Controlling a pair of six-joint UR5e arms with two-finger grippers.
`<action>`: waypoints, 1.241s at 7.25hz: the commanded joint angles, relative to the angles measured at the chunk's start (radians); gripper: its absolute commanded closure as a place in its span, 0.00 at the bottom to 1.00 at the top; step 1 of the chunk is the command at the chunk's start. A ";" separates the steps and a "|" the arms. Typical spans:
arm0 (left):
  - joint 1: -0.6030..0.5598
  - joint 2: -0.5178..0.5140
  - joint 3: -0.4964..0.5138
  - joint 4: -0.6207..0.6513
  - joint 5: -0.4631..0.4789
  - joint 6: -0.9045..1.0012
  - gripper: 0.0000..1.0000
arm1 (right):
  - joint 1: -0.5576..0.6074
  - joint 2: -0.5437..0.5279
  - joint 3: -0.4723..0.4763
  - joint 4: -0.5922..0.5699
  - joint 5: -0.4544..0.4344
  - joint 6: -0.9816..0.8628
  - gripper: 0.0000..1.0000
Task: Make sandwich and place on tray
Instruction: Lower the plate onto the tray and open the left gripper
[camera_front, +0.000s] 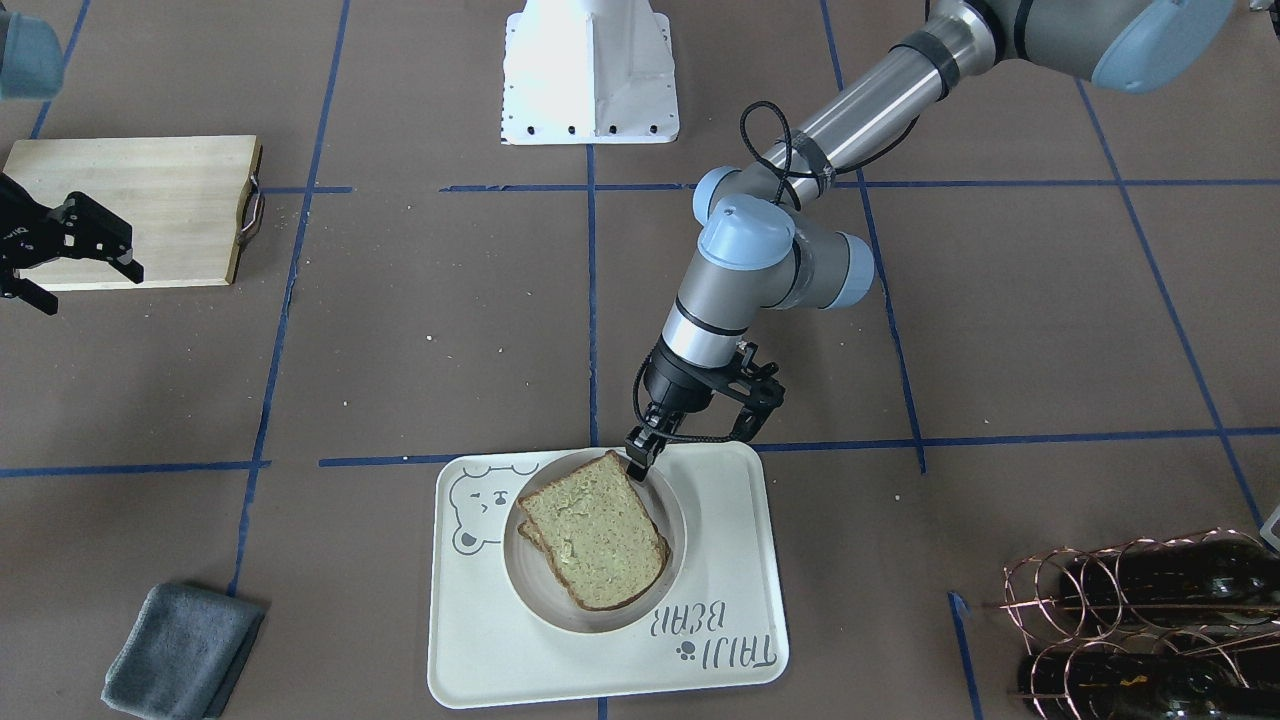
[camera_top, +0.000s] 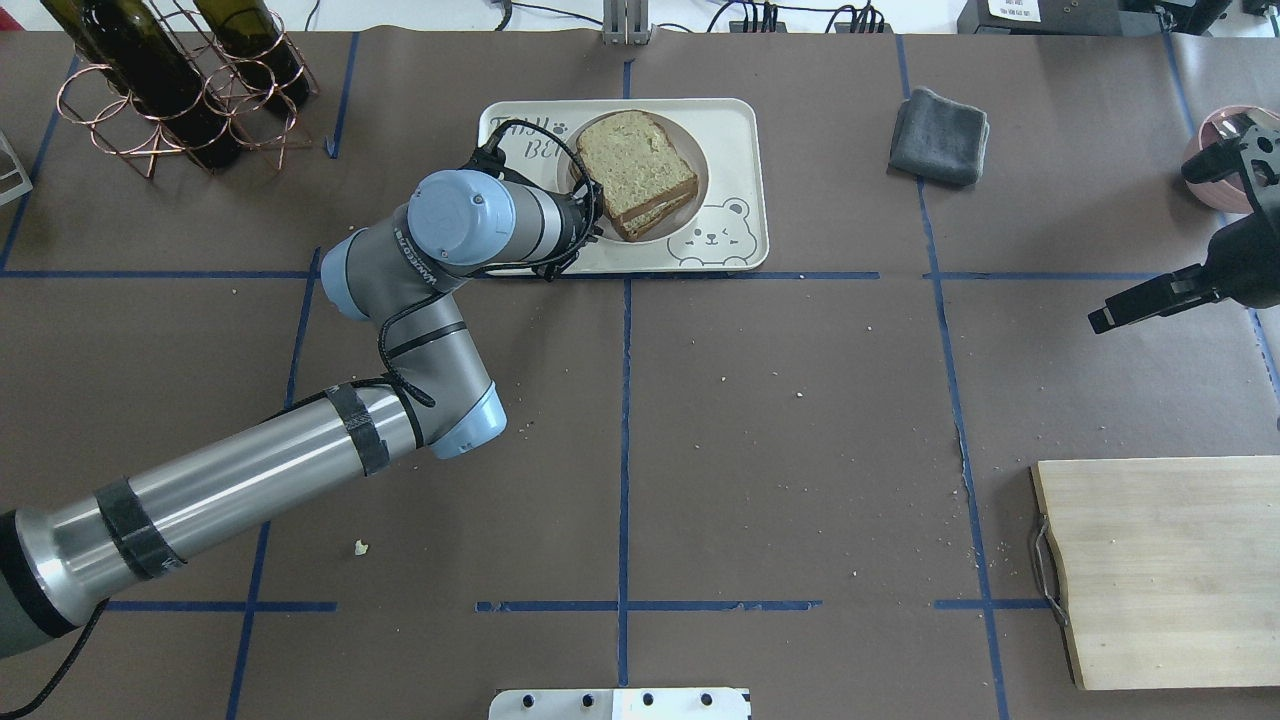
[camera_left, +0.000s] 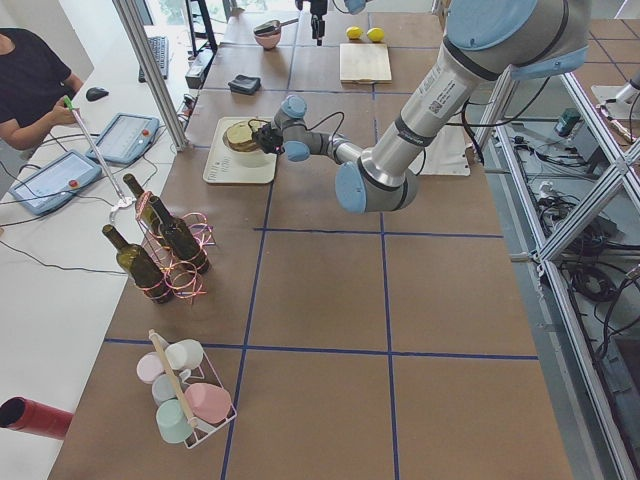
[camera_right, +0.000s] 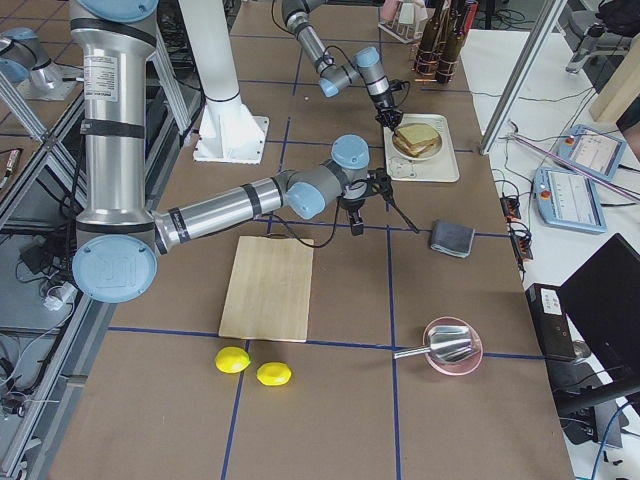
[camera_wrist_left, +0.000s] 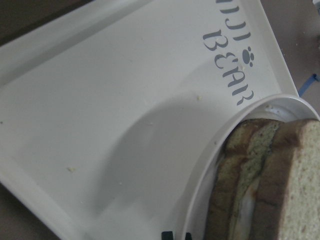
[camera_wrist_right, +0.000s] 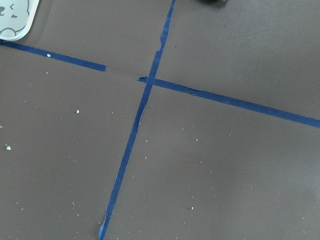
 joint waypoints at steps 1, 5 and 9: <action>-0.013 -0.006 0.032 -0.024 -0.001 -0.002 1.00 | -0.002 0.000 0.001 0.000 0.001 0.000 0.00; -0.018 -0.020 0.064 -0.041 -0.002 0.046 0.64 | -0.002 0.000 0.004 -0.001 -0.001 0.000 0.00; -0.030 -0.005 0.009 -0.037 -0.010 0.112 0.62 | 0.000 -0.002 0.004 -0.001 0.001 0.000 0.00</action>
